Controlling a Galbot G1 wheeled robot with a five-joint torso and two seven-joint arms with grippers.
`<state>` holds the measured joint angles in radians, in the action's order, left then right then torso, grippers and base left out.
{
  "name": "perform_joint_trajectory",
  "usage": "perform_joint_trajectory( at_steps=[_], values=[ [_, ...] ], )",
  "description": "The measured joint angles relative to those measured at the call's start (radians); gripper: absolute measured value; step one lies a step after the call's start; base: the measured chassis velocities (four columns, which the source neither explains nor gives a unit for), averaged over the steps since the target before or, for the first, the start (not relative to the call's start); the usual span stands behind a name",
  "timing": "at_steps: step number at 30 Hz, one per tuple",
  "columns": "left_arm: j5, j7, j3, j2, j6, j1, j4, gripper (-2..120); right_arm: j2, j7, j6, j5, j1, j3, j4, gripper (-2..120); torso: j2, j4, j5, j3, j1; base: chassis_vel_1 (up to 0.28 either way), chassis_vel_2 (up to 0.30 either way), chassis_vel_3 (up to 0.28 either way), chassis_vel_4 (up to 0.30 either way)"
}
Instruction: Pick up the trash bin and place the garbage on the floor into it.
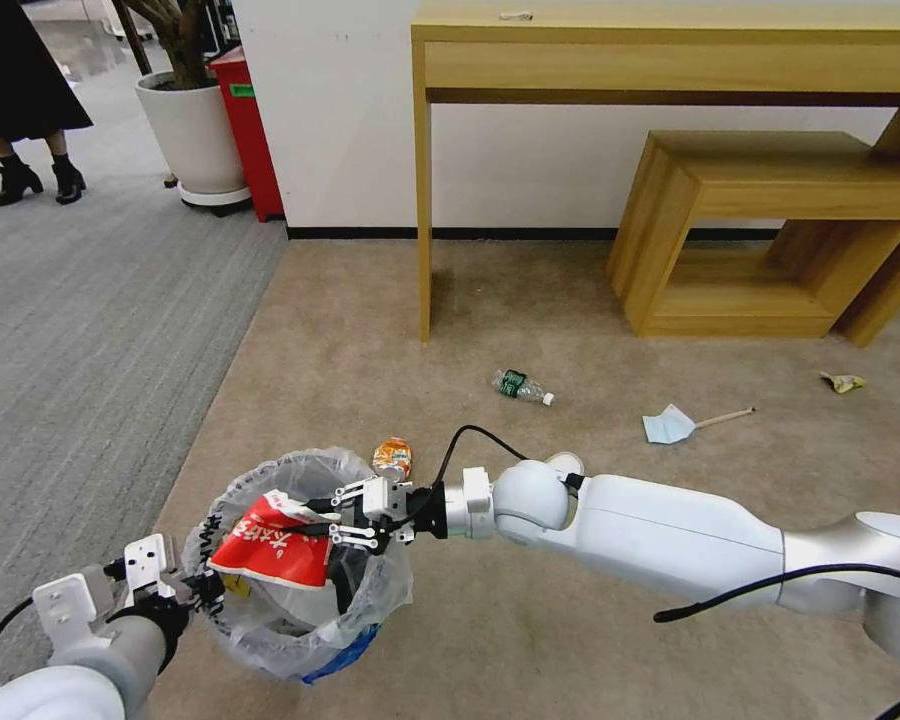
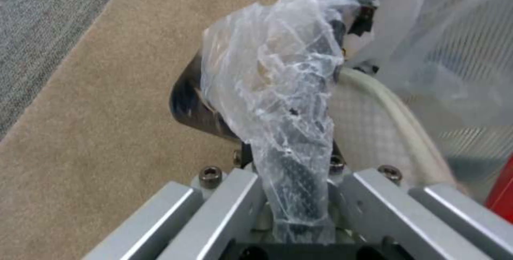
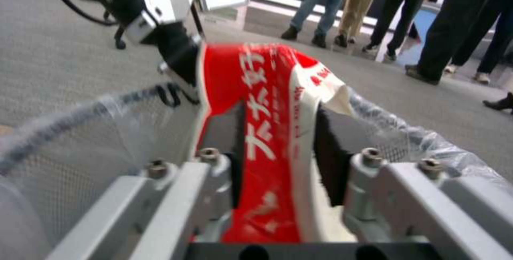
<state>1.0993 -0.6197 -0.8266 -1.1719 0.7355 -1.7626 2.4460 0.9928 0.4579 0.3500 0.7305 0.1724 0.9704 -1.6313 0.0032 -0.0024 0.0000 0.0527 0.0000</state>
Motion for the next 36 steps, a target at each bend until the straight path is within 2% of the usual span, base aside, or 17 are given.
perform_joint_trajectory(
  at_steps=[3,4,6,7,9,11,13,14,17,36],
  values=[
    [-0.002,0.0,0.003,-0.006,0.0,0.0,-0.001,1,-0.007,0.005,0.0,0.002,0.004,-0.01,-0.01,51,0.0,0.0,0.0,0.0,0.0,0.0,0.0,0.0,0.0],
    [-0.002,0.0,0.003,-0.006,0.0,0.0,-0.001,1,-0.007,0.005,0.0,0.002,0.004,-0.01,-0.01,51,0.0,0.0,0.0,0.0,0.0,0.0,0.0,0.0,0.0],
    [-0.005,0.0,0.003,-0.008,0.0,-0.001,-0.003,1,-0.014,0.009,-0.001,0.006,0.006,-0.017,-0.019,61,0.0,0.0001,0.0,0.0,0.0,0.0,0.0,0.0,0.0],
    [-0.005,0.0,0.003,-0.008,0.0,-0.001,-0.003,1,-0.014,0.009,-0.001,0.006,0.006,-0.017,-0.019,61,0.0,0.0001,0.0,0.0,0.0,0.0,0.0,0.0,0.0],
    [-0.006,0.001,0.003,-0.008,0.0,-0.003,-0.005,1,-0.019,0.009,0.0,0.011,0.011,-0.026,-0.028,73,0.0,0.0,0.0,0.0,0.0,0.0,0.0,0.0,0.0],
    [-0.006,0.001,0.003,-0.008,0.0,-0.003,-0.005,1,-0.02,0.009,0.0,0.012,0.013,-0.028,-0.031,75,0.0,0.0001,0.0,0.0,0.0,0.0,0.0,0.0,0.0],
    [-0.009,0.001,0.003,-0.011,0.0,-0.005,-0.006,1,-0.027,-0.003,0.0,0.017,0.022,-0.043,-0.047,88,0.0,0.0001,0.0,0.0,0.0,0.0,0.0,0.0,0.0],
    [-0.009,0.001,0.003,-0.011,0.0,-0.005,-0.006,1,-0.027,-0.003,0.0,0.017,0.022,-0.043,-0.047,88,0.0,0.0001,0.0,0.0,0.0,0.0,0.0,0.0,0.0],
    [-0.01,0.001,0.002,-0.012,0.0,-0.005,-0.009,1,-0.035,-0.015,0.0,0.031,0.032,-0.071,-0.069,99,0.0,0.0001,0.0,0.0,0.0,0.0,0.0,0.0,0.0],
    [-0.014,0.001,0.001,-0.021,0.0,-0.001,-0.012,1,-0.052,-0.042,-0.003,0.044,0.056,-0.119,-0.107,100,0.0,0.0001,-0.0001,0.0,0.0,0.0,0.0,0.0,0.0]
  ],
)
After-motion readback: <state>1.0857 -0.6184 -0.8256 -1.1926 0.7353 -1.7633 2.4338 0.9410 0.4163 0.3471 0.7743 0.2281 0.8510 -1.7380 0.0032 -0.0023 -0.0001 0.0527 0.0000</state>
